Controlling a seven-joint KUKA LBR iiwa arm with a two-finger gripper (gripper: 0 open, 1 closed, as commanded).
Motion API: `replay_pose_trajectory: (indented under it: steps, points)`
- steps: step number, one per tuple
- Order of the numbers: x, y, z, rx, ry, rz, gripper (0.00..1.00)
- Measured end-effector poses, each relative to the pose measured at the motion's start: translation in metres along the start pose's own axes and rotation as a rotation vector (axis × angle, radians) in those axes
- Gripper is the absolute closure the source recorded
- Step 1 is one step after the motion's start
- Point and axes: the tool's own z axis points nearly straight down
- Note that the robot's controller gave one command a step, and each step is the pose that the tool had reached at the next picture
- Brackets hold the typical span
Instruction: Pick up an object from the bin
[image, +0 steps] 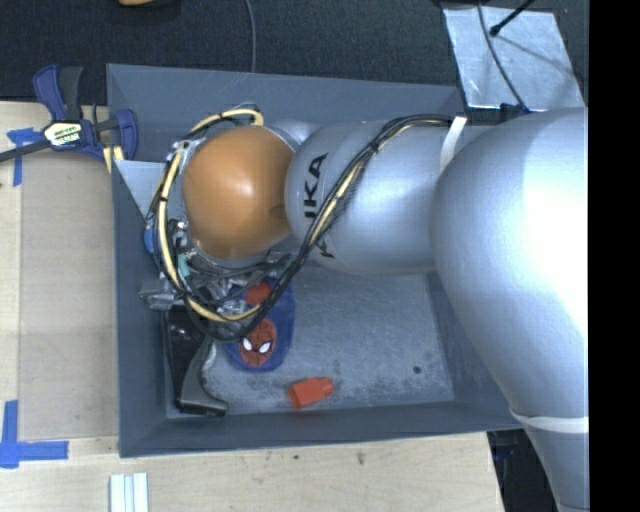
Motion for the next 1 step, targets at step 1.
replay_pose_trajectory:
  steps: [1]
  points:
    - [0.0119,0.0355,-0.0037,0.017,-0.018,-0.258,0.0]
